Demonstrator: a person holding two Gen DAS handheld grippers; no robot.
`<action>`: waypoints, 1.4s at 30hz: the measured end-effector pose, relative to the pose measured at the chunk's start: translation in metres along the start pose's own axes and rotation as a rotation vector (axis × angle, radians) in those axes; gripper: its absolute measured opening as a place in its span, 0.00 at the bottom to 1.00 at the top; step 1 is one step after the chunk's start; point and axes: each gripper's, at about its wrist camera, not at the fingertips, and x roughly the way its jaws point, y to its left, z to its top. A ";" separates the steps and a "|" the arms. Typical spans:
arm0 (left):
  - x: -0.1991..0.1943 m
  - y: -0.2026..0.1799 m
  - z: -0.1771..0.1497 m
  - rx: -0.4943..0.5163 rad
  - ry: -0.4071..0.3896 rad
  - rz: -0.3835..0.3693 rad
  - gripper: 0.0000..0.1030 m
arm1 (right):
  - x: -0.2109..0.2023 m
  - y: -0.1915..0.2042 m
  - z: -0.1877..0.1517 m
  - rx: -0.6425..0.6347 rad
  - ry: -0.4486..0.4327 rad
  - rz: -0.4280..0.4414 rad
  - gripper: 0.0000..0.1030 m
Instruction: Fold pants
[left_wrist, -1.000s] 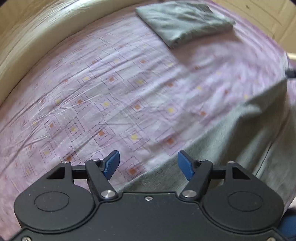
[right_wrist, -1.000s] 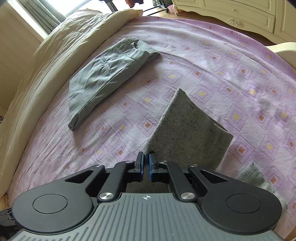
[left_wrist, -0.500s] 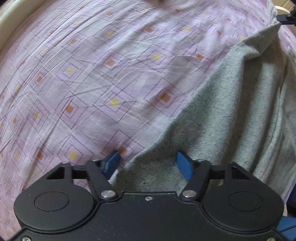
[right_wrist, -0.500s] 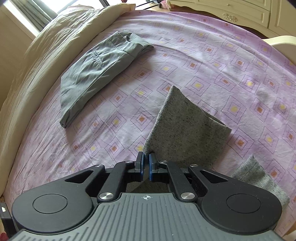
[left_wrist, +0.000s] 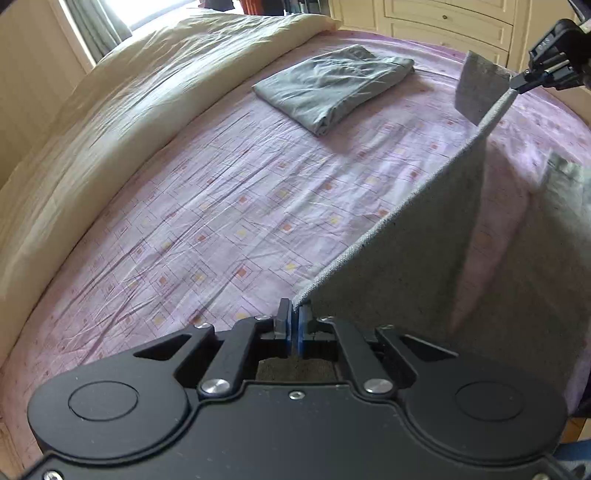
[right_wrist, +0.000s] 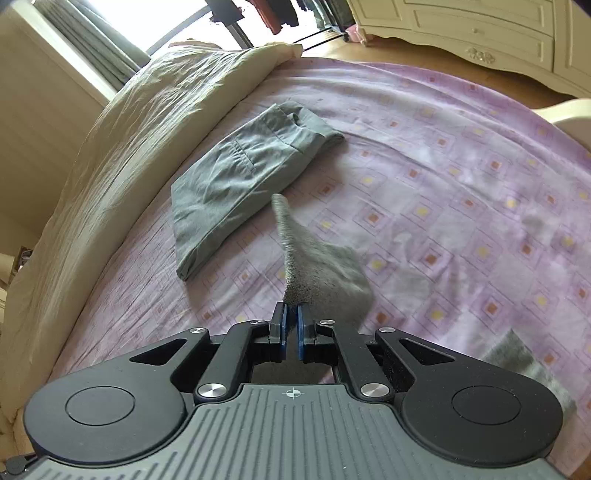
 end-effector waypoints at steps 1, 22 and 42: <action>-0.001 -0.010 -0.008 0.006 0.017 -0.009 0.04 | 0.002 -0.009 -0.011 0.006 0.023 -0.027 0.05; 0.039 -0.078 -0.055 -0.131 0.146 0.020 0.04 | 0.037 -0.037 -0.057 -0.125 0.023 -0.276 0.16; 0.032 -0.081 -0.049 -0.159 0.125 0.082 0.04 | 0.038 -0.111 -0.059 0.388 -0.008 -0.145 0.07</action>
